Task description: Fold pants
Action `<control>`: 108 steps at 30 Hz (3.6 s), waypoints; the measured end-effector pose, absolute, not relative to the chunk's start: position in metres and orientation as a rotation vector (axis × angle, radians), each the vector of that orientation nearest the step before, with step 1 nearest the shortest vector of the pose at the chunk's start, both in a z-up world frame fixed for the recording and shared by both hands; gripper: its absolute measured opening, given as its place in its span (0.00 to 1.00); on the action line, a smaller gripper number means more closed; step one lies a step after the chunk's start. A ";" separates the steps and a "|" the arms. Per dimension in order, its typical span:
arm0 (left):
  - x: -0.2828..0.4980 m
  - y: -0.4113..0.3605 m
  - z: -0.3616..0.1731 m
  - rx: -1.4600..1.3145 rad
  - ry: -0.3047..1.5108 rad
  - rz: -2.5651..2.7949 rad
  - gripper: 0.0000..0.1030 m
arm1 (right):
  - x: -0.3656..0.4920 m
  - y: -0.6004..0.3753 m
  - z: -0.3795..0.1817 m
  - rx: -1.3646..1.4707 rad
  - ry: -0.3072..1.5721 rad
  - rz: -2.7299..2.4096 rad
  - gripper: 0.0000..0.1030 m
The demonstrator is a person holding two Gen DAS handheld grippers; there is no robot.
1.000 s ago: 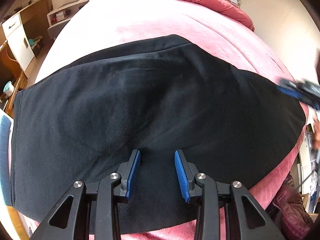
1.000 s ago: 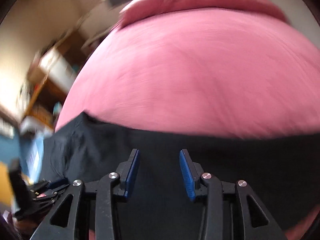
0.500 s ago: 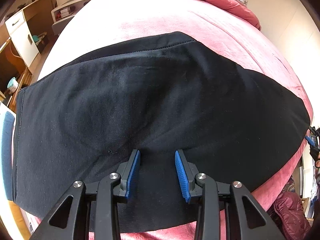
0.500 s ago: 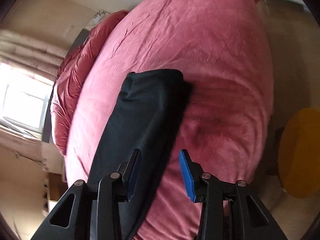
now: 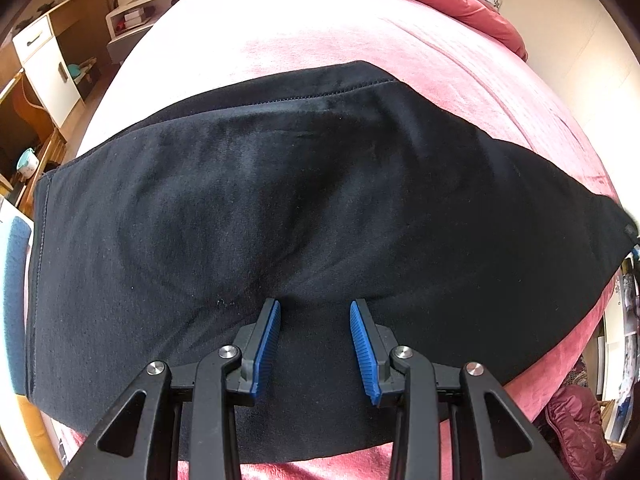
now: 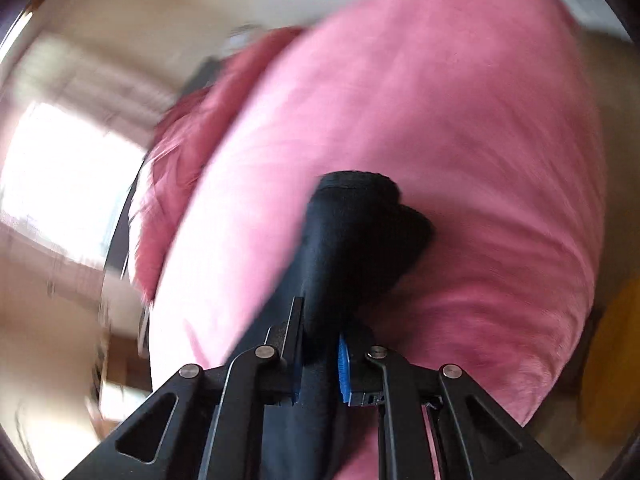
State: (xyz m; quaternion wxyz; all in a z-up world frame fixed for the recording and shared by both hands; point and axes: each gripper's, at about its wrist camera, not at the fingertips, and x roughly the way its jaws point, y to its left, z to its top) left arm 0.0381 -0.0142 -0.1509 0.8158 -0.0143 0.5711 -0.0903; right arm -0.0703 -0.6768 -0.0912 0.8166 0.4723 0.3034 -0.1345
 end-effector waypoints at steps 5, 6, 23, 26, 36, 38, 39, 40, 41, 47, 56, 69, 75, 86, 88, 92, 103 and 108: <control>0.042 -0.008 -0.143 -0.083 1.219 -0.205 0.33 | -0.051 -0.603 -0.023 0.748 0.680 -0.066 0.14; 0.042 -0.006 -0.139 -0.106 1.213 -0.221 0.33 | -0.051 -0.588 -0.017 0.707 0.694 -0.031 0.14; 0.071 0.000 -0.115 -0.546 1.242 -0.558 0.42 | 0.009 -0.314 -0.078 0.125 1.108 0.358 0.13; 0.082 -0.001 -0.120 -0.635 1.278 -0.579 0.61 | 0.002 -0.305 -0.089 0.053 1.123 0.348 0.13; 0.105 -0.046 -0.139 -0.718 1.418 -0.590 0.65 | -0.015 -0.271 -0.100 -0.201 1.044 0.368 0.29; 0.108 -0.051 -0.143 -0.710 1.443 -0.578 0.65 | -0.021 -0.269 -0.098 -0.199 1.036 0.406 0.39; 0.109 -0.054 -0.145 -0.703 1.456 -0.574 0.65 | -0.022 -0.269 -0.096 -0.189 1.038 0.424 0.40; 0.110 -0.056 -0.145 -0.694 1.464 -0.570 0.65 | -0.026 -0.272 -0.093 -0.168 1.040 0.444 0.40; 0.109 -0.057 -0.148 -0.678 1.472 -0.563 0.65 | -0.026 -0.278 -0.090 -0.144 1.039 0.444 0.40; 0.106 -0.068 -0.150 -0.613 1.508 -0.558 0.53 | -0.053 -0.360 -0.072 0.094 1.045 0.248 0.47; 0.103 -0.085 -0.115 -0.569 1.411 -0.656 0.16 | -0.108 -0.473 -0.094 0.341 1.125 -0.099 0.59; 0.120 -0.156 0.013 -0.537 1.195 -0.948 0.14 | -0.060 -0.458 -0.105 0.424 1.060 -0.163 0.74; 0.125 -0.148 0.022 -0.565 1.145 -0.945 0.12 | -0.060 -0.483 -0.129 0.430 1.064 -0.312 0.78; 0.108 -0.054 -0.123 -0.551 1.382 -0.588 0.12 | -0.051 -0.474 -0.138 0.405 1.092 -0.287 0.89; 0.099 -0.049 -0.146 -0.568 1.412 -0.563 0.12 | -0.047 -0.467 -0.139 0.362 1.110 -0.275 0.89; 0.089 -0.044 -0.149 -0.604 1.368 -0.575 0.12 | -0.045 -0.460 -0.136 0.311 1.132 -0.257 0.89; 0.080 -0.066 -0.138 -0.454 1.293 -0.572 0.12 | -0.054 -0.479 -0.073 0.259 1.165 -0.044 0.75; 0.077 -0.082 -0.132 -0.320 1.236 -0.546 0.12 | 0.009 -0.472 -0.057 0.380 1.081 0.073 0.76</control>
